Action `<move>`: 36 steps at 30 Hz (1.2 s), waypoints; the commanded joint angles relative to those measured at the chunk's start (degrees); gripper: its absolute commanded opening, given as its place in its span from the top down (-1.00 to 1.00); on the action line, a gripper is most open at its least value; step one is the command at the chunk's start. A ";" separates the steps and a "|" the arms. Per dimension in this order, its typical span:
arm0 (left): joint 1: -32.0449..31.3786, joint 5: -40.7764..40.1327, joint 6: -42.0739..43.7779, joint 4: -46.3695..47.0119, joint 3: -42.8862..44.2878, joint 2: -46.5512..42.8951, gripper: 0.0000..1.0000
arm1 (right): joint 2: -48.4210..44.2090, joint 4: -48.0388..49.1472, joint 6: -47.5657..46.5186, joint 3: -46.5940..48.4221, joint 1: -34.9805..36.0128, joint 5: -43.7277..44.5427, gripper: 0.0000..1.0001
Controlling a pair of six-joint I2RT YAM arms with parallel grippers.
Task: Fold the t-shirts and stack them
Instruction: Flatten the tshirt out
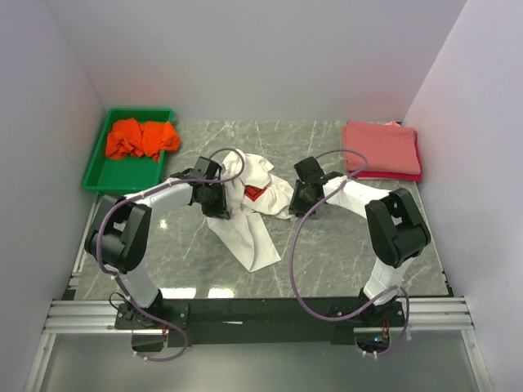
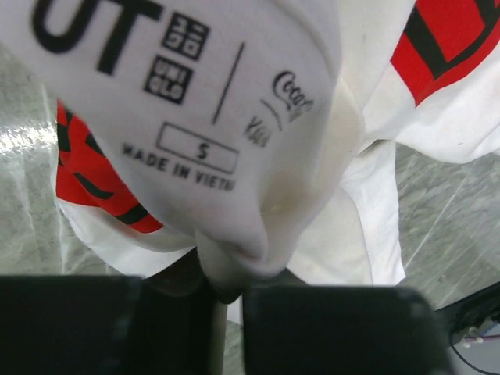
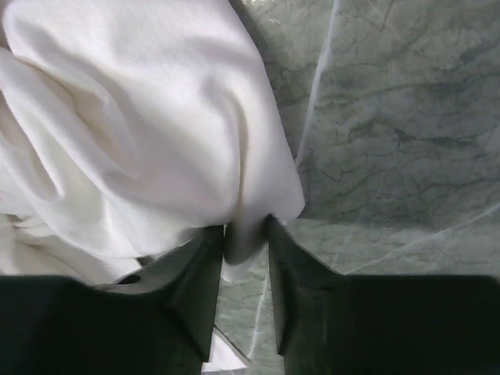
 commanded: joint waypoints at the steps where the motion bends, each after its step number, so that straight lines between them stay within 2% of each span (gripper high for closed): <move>1: 2.40 2.70 -0.28 3.39 -0.39 -1.29 0.83 | -0.48 -2.71 0.36 1.77 0.33 1.52 0.44; 2: 3.19 3.41 -0.45 3.91 -0.48 -1.64 0.89 | -1.18 -3.06 0.10 1.86 0.33 2.04 0.55; 3: 3.99 4.46 -1.06 5.05 -0.66 -1.99 0.95 | -1.63 -3.85 0.18 2.03 0.24 2.04 0.89; 4: 5.99 5.51 -1.42 5.93 -0.66 -2.87 0.99 | -1.98 -5.16 0.01 2.21 0.07 3.44 1.00; 8: 10.58 13.94 -2.56 9.10 0.74 -4.45 0.99 | -6.01 -9.38 -0.34 3.00 -1.69 6.52 1.00; 12: 12.87 18.17 -1.51 10.51 4.34 -6.04 0.99 | -12.34 -13.51 -0.61 2.91 -5.55 10.29 1.00; 18: 18.83 19.94 0.25 11.39 2.78 -10.69 0.99 | -20.96 -20.89 -2.01 4.14 -9.25 15.92 1.00; 23: 26.03 17.84 1.57 10.86 1.45 -8.25 0.99 | -21.76 -21.61 -1.66 2.92 -9.16 15.41 1.00; 26: 29.56 17.83 0.95 10.78 3.81 -1.93 0.48 | -20.53 -20.29 -0.26 0.98 -9.25 13.66 1.00; 27: 30.00 18.27 0.95 9.38 6.69 1.48 0.25 | -20.09 -19.42 0.27 0.28 -8.99 13.04 1.00; 30: 30.01 18.53 -0.10 8.75 10.32 3.19 -0.09 | -18.60 -19.32 0.97 0.10 -8.20 12.68 1.00; 32: 29.66 17.66 -0.11 8.84 10.50 1.88 -0.21 | -17.98 -19.41 1.24 0.10 -7.67 12.76 0.89; 33: 29.14 16.96 0.33 8.32 10.59 0.39 -0.29 | -17.89 -19.24 1.33 -0.16 -7.50 12.59 0.72; 36: 27.12 14.76 2.00 5.86 8.75 -3.47 -0.33 | -17.72 -18.62 1.59 -0.86 -7.41 11.80 0.52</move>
